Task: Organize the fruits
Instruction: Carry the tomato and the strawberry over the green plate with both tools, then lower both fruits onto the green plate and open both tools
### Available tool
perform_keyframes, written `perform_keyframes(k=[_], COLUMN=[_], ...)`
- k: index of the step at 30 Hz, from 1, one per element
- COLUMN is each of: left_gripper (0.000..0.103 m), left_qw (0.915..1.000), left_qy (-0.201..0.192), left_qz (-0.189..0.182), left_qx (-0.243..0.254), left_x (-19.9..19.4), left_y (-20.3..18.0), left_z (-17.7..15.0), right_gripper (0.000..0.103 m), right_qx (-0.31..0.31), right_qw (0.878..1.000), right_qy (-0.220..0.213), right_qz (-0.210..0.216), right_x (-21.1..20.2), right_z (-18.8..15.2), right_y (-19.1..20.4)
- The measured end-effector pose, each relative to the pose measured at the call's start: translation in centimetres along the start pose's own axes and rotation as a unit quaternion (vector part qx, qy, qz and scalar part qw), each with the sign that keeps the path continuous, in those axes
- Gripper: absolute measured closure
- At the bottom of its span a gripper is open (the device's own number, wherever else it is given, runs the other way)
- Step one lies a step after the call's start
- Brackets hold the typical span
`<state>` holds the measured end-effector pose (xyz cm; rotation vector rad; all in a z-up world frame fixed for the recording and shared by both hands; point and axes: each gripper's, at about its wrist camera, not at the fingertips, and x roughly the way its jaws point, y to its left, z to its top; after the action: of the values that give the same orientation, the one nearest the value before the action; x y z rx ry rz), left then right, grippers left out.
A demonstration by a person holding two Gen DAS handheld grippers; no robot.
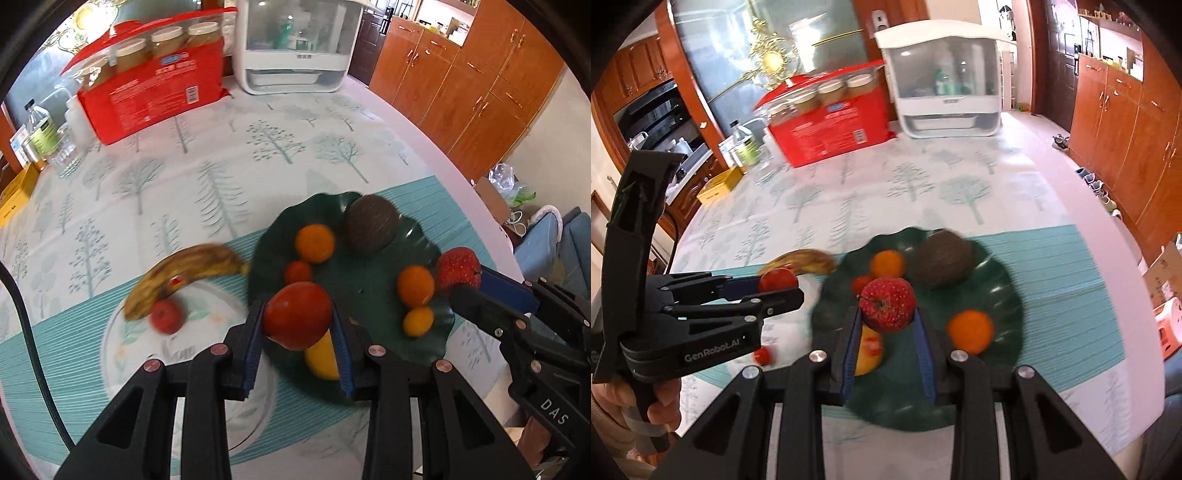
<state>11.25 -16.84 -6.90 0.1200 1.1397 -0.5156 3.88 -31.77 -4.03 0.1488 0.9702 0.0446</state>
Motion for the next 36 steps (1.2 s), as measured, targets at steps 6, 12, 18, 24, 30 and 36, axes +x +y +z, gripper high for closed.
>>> perform_keyframes(k=[6, 12, 18, 24, 30, 36], left_gripper=[0.07, 0.07, 0.07, 0.069, 0.059, 0.04], left_qw=[0.9997, 0.9987, 0.9981, 0.9979, 0.9983, 0.9979], left_qy=[0.013, 0.04, 0.049, 0.051, 0.038, 0.024], left_qz=[0.003, 0.014, 0.022, 0.029, 0.04, 0.058], left_qx=[-0.02, -0.029, -0.03, -0.027, -0.019, -0.017], left_x=[3.2, 6.5, 7.8, 8.2, 7.6, 6.5], left_y=[-2.2, -3.8, -4.6, -5.0, -5.1, -4.7], left_z=[1.1, 1.2, 1.1, 1.1, 1.0, 0.8], right_gripper=[0.074, 0.074, 0.074, 0.074, 0.073, 0.073], right_qx=[-0.011, -0.018, -0.022, -0.013, -0.026, -0.04], right_qw=[1.0, 0.999, 0.998, 0.997, 0.997, 0.996], right_qy=[0.019, 0.042, 0.057, 0.069, 0.075, 0.073], right_qz=[-0.003, 0.005, 0.015, 0.022, 0.014, 0.009], right_x=[1.9, 4.2, 5.6, 6.7, 7.3, 7.1], right_z=[1.0, 1.0, 0.7, 0.6, 0.4, 0.3], right_y=[-3.8, -5.6, -6.2, -6.7, -6.2, -5.5])
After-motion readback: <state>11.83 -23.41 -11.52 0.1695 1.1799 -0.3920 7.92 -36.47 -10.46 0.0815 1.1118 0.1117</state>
